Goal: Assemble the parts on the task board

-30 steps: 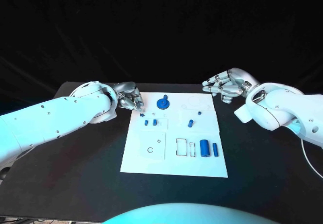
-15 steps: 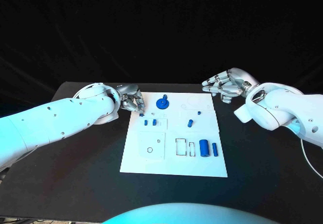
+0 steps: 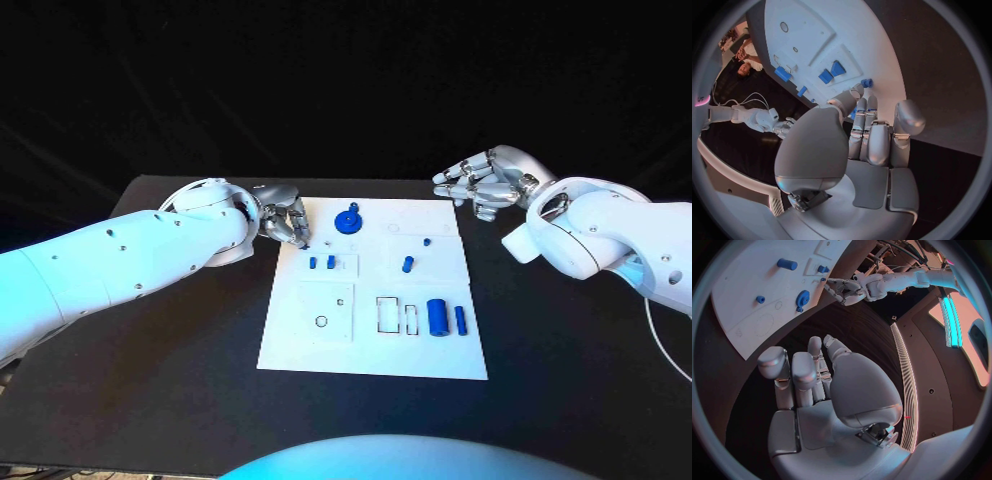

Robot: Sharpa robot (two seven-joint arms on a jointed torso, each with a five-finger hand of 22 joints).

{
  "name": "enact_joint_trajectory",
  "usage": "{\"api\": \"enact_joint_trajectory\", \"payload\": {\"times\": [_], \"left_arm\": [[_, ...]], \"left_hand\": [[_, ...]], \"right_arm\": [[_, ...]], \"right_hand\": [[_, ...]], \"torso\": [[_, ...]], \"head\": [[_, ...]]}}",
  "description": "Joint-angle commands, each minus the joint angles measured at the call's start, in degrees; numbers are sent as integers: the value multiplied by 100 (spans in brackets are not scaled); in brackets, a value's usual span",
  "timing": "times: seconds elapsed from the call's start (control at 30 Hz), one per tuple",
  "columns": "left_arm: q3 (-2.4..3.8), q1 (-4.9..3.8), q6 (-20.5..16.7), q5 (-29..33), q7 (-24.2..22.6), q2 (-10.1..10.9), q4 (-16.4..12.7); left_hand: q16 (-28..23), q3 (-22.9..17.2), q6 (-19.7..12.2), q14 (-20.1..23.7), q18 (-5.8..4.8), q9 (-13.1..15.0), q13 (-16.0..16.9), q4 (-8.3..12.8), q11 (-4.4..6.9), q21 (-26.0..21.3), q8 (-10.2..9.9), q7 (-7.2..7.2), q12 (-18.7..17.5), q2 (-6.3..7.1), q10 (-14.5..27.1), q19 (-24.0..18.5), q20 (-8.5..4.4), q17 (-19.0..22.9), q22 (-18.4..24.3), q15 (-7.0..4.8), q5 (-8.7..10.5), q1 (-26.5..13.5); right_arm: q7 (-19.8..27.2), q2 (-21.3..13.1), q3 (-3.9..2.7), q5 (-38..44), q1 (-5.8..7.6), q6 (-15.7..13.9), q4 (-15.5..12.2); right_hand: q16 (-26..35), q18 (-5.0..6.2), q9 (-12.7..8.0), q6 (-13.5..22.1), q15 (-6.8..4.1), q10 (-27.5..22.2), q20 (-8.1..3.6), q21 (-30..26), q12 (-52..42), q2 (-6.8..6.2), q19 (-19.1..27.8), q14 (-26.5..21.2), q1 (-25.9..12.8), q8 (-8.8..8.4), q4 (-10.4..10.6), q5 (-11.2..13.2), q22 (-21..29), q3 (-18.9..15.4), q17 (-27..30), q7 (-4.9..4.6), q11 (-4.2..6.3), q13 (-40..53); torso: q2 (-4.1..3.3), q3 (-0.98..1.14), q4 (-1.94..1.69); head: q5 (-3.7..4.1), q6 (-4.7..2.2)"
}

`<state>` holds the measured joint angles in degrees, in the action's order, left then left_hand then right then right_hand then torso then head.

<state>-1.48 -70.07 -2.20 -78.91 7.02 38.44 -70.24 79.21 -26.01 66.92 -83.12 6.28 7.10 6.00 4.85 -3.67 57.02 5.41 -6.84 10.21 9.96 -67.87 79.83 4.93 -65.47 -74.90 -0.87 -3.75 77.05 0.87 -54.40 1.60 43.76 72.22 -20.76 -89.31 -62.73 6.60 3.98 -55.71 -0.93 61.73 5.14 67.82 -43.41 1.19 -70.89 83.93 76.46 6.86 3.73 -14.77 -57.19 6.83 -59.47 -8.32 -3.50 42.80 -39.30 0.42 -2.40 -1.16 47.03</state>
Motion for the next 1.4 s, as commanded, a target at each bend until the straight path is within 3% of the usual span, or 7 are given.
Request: {"api": "enact_joint_trajectory", "payload": {"times": [0.03, 0.8, 1.4], "left_arm": [[1, -1, 267, -96, 123, -23, 3], [-19, 19, 335, -184, 183, -162, 135], [-73, 50, 442, -349, 325, -303, 268]], "left_hand": [[-27, 33, -32, 21, 1, -10, -10, -3, -6, -4, -30, 6, -21, 8, 35, -40, 17, 11, -123, 15, 4, 53], [-13, 32, -36, 11, -4, -13, -10, -5, -8, 20, -35, -4, -18, -33, 36, -27, 24, -18, -136, 21, -6, 90], [-11, 32, -37, 10, -6, -14, -9, 0, -9, 32, -37, -7, -16, -41, 34, -22, 25, -21, -141, 21, -6, 106]], "right_arm": [[11, 2, -1, 54, -2, 57, -8], [14, 14, -1, 55, -2, 62, -2], [18, 18, -1, 55, -2, 67, 0]], "right_hand": [[14, 53, 0, 1, -4, -42, 6, -18, -37, 8, 13, -20, -29, 18, 5, -15, -6, 21, -9, -30, 6, -6], [11, 53, 0, 0, -5, -41, 5, -22, -43, 5, 13, -17, -28, 21, 11, -16, -3, 30, -14, -29, 8, -9], [11, 53, 0, 0, -5, -41, 5, -22, -43, 5, 13, -17, -28, 21, 11, -16, -3, 30, -14, -29, 8, -9]], "torso": [[-2, -2, -1], [-1, 2, -2], [-3, -3, -1]], "head": [[2, 8], [8, 45], [24, 62]]}}
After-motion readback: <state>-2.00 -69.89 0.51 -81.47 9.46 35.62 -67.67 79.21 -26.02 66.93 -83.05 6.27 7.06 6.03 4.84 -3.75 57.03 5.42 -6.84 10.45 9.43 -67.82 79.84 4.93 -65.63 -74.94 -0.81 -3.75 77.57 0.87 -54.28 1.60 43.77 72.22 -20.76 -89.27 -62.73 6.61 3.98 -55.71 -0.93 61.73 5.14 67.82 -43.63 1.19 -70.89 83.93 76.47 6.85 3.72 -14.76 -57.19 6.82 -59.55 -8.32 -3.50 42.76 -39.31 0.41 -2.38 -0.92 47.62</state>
